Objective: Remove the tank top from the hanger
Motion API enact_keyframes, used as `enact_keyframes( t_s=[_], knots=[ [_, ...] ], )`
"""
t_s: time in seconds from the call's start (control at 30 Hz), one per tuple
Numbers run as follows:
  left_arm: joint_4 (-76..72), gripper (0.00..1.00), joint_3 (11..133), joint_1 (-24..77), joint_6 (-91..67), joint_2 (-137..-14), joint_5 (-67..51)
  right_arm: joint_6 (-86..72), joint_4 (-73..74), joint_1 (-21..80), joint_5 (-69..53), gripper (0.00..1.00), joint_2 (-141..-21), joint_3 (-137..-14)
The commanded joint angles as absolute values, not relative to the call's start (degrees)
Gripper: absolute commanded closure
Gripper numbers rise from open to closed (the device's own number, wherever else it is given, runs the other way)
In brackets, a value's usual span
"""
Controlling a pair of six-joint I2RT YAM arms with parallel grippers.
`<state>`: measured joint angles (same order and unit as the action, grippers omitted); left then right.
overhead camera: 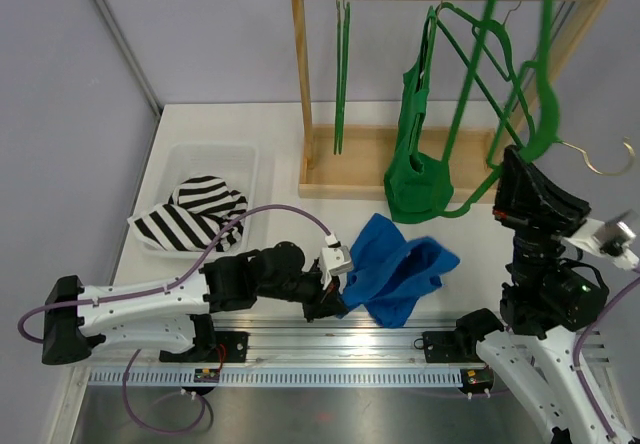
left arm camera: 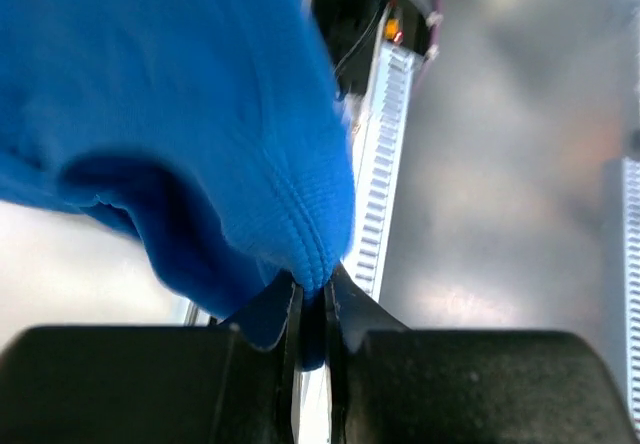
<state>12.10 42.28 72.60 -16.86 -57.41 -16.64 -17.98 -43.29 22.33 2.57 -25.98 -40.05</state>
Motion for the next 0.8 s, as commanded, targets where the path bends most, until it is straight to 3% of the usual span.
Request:
enact_keyframes(
  t_s=[0.0, 0.03, 0.07, 0.13, 0.17, 0.2, 0.27, 0.37, 0.43, 0.53, 0.67, 0.77],
  knots=[
    [17.3, 1.0, 42.2, 73.8, -17.0, -58.2, -8.4, -10.4, -49.2, 22.6, 13.7, 1.0, -21.5, -43.4],
    [18.4, 1.0, 42.4, 74.2, -17.7, -58.5, -5.6, -7.7, -43.8, 22.6, 12.1, 1.0, -20.3, -45.9],
    [20.5, 1.0, 43.7, 74.2, -18.9, -58.6, -3.6, -6.0, -28.6, 22.6, 10.5, 1.0, -20.3, -49.4],
    [24.2, 1.0, 45.6, 74.3, -21.2, -58.5, 5.6, -3.5, -11.1, 22.5, 7.3, 1.0, -23.5, -63.1],
    [28.1, 1.0, 47.0, 74.3, -23.3, -57.8, 8.7, -3.7, 6.7, 22.5, 7.6, 1.0, -25.6, -68.2],
    [30.4, 1.0, 49.3, 74.3, -24.9, -57.1, 16.3, -4.4, 15.1, 22.5, 9.2, 1.0, -27.8, -78.3],
    [36.6, 1.0, 51.6, 74.3, -29.4, -55.1, 23.9, -5.5, 36.7, 22.6, 14.6, 1.0, -35.2, -87.4],
    [45.4, 0.96, 55.5, 74.2, -35.8, -50.4, 36.5, -6.7, 52.7, 22.6, 19.6, 1.0, -42.1, -97.1],
    [48.5, 0.83, 57.7, 74.1, -37.1, -47.5, 40.7, -7.9, 56.8, 22.5, 20.0, 1.0, -44.6, -99.4],
    [54.7, 0.89, 60.9, 74.0, -38.2, -44.9, 43.3, -9.4, 59.8, 22.6, 21.0, 1.0, -46.2, -100.3],
    [58.8, 0.78, 62.1, 74.0, -37.5, -42.5, 43.9, -9.4, 61.1, 22.5, 21.4, 1.0, -50.3, -102.7],
    [57.5, 0.49, 61.3, 74.0, -34.1, -40.6, 40.4, -8.0, 59.2, 22.6, 20.7, 1.0, -55.7, -104.5]
  ],
)
